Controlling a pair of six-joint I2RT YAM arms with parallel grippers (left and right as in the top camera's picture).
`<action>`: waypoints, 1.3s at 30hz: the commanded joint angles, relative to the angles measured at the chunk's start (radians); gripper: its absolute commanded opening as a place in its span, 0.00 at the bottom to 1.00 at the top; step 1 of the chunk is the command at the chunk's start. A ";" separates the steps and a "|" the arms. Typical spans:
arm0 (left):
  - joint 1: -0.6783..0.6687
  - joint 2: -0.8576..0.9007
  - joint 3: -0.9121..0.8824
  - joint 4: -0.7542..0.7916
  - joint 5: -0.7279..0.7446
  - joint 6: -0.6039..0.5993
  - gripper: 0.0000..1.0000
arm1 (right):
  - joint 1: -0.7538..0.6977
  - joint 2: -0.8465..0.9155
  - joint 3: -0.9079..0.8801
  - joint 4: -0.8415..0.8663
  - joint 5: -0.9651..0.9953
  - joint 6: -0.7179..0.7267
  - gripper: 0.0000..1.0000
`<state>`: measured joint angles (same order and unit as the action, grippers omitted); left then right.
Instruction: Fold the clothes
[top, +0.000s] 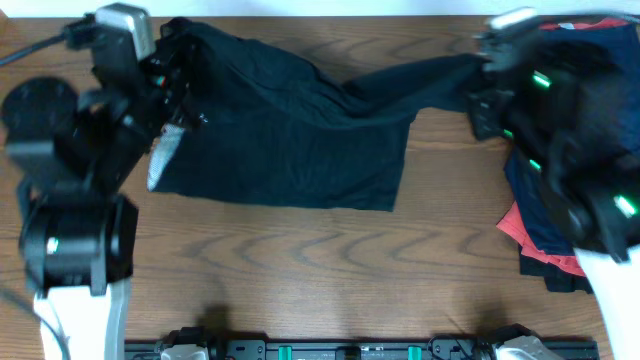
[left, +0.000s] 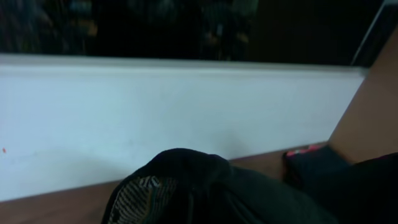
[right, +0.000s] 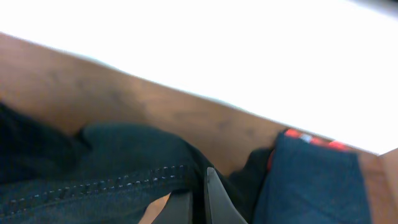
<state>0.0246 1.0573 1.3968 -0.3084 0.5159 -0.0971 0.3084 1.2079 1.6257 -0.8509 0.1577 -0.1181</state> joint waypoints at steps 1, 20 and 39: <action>0.005 -0.088 0.014 0.006 -0.008 -0.048 0.06 | -0.018 -0.105 0.031 0.001 0.011 -0.023 0.01; 0.005 -0.237 0.014 -0.164 -0.212 -0.088 0.06 | -0.020 -0.273 0.031 0.058 0.011 -0.056 0.01; 0.005 0.465 0.014 -0.022 -0.241 -0.080 0.06 | -0.133 0.490 0.031 0.369 -0.102 -0.055 0.01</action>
<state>0.0246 1.4467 1.4021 -0.3744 0.2848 -0.1802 0.2115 1.6135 1.6531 -0.5304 0.1051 -0.1665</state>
